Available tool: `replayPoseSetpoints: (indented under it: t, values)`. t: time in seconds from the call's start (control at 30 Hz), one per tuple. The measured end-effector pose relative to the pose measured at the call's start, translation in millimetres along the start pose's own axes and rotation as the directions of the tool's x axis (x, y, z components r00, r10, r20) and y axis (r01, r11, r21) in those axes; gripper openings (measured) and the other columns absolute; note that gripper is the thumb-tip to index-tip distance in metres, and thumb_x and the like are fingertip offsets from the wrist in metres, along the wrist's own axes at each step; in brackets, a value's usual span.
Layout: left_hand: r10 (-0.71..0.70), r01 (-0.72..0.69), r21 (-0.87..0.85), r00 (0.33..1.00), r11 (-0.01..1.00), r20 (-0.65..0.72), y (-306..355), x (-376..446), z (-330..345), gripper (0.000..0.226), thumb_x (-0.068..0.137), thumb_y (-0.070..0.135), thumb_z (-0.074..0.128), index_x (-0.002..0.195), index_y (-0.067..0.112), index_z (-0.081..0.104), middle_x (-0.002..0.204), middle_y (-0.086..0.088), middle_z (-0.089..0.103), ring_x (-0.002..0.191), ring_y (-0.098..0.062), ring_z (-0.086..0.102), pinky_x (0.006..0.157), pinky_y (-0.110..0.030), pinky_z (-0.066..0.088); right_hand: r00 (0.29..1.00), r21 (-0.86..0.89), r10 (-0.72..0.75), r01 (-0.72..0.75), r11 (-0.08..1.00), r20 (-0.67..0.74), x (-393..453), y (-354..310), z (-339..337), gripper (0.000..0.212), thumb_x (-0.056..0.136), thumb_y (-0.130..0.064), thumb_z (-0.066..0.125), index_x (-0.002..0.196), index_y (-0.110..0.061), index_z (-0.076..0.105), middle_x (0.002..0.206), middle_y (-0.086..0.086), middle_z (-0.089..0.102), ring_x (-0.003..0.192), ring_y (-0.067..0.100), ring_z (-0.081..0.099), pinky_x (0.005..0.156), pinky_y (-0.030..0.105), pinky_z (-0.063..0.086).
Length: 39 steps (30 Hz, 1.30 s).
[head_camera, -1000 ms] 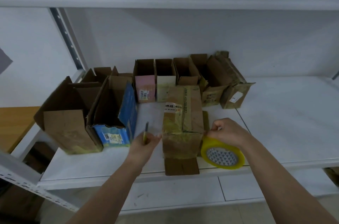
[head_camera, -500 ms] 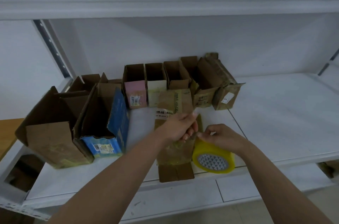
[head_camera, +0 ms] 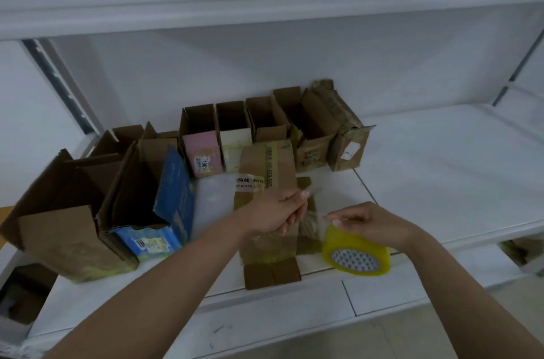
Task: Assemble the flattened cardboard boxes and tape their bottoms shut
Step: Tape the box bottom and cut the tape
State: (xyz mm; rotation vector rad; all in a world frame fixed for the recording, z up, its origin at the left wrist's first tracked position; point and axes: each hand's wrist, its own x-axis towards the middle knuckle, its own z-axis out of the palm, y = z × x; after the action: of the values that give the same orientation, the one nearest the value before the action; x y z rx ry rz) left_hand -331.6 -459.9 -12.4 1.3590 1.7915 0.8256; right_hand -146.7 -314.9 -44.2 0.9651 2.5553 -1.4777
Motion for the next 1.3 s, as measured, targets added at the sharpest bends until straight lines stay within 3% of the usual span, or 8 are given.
replayPoseSetpoints:
  t: [0.27,0.5,0.63,0.73,0.9,1.0,1.2,1.3]
  values:
    - [-0.144,-0.017,0.594,0.964,0.804,0.223,35.5,10.3,-5.6,0.046,0.105,0.036,0.031,0.073,0.016,0.057,0.07,-0.001,0.058,0.062,-0.013,0.053,0.072,-0.032,0.044,0.989,-0.055,0.018,-0.026,0.998,-0.147,-9.1,0.0,-1.5,0.03,0.094,-0.042,0.059,0.101,-0.017,0.075,0.098,0.011,0.072,0.096,0.027,0.067,0.093,0.044,0.05]
    - [-0.203,0.001,0.846,0.971,0.533,0.127,39.5,23.4,16.0,0.043,0.104,0.034,0.032,0.084,0.01,0.062,0.086,-0.012,0.065,0.08,-0.025,0.062,0.072,-0.035,0.048,0.967,-0.186,0.02,-0.069,0.98,-0.254,-19.6,-6.8,4.5,0.027,0.092,-0.05,0.055,0.093,-0.032,0.074,0.089,-0.009,0.072,0.086,0.01,0.065,0.09,0.041,0.051]
    - [-0.176,-0.023,0.796,0.971,0.605,0.162,39.2,17.9,8.5,0.046,0.105,0.04,0.029,0.068,0.018,0.048,0.069,-0.002,0.056,0.064,-0.014,0.053,0.066,-0.031,0.041,0.967,0.118,0.099,-0.072,0.99,-0.234,-27.0,1.8,6.2,0.019,0.091,-0.038,0.062,0.086,-0.031,0.079,0.09,-0.01,0.075,0.091,0.01,0.068,0.088,0.034,0.052]
    - [-0.163,-0.014,0.67,0.966,0.743,0.201,36.3,7.9,-3.2,0.046,0.104,0.043,0.03,0.07,0.019,0.052,0.065,0.004,0.056,0.059,-0.009,0.054,0.066,-0.028,0.041,0.949,0.326,0.222,-0.142,0.934,-0.223,-35.9,14.8,8.8,0.014,0.09,-0.023,0.068,0.084,-0.022,0.081,0.086,-0.004,0.076,0.077,0.01,0.068,0.059,0.021,0.051]
    - [-0.112,0.102,0.158,0.992,0.982,0.059,21.4,-0.4,-23.0,0.039,0.105,0.035,0.033,0.077,0.015,0.052,0.07,-0.001,0.056,0.056,-0.007,0.054,0.064,-0.027,0.043,0.921,0.397,0.287,-0.168,0.902,-0.262,-42.9,37.3,13.8,0.013,0.088,-0.018,0.07,0.081,-0.019,0.081,0.082,-0.003,0.076,0.075,0.011,0.067,0.06,0.022,0.048]
    - [-0.068,0.137,0.281,0.968,0.95,-0.24,23.0,6.2,-14.3,0.029,0.104,0.036,0.038,0.088,0.017,0.054,0.078,-0.004,0.056,0.063,-0.011,0.051,0.06,-0.026,0.039,0.921,0.417,0.281,-0.151,0.896,-0.27,-42.5,35.0,11.6,0.012,0.089,-0.02,0.07,0.083,-0.019,0.081,0.081,-0.004,0.076,0.077,0.013,0.068,0.063,0.024,0.049]
    - [-0.067,0.273,0.66,0.945,0.7,-0.32,21.7,21.7,32.3,0.028,0.091,0.023,0.061,0.112,0.01,0.049,0.093,-0.004,0.059,0.088,-0.025,0.062,0.069,-0.034,0.048,0.925,0.402,0.249,-0.12,0.908,-0.288,-34.2,32.6,12.4,0.016,0.09,-0.026,0.068,0.08,-0.027,0.081,0.082,-0.008,0.076,0.086,0.017,0.069,0.078,0.033,0.053]
    - [-0.041,0.281,0.662,0.935,0.695,-0.353,19.5,24.8,37.3,0.031,0.087,0.014,0.061,0.114,0.009,0.048,0.092,-0.004,0.056,0.089,-0.026,0.062,0.065,-0.033,0.044,0.92,0.384,0.227,-0.093,0.919,-0.32,-30.8,31.8,13.0,0.018,0.091,-0.029,0.065,0.081,-0.031,0.08,0.084,-0.012,0.075,0.09,0.014,0.069,0.094,0.04,0.053]
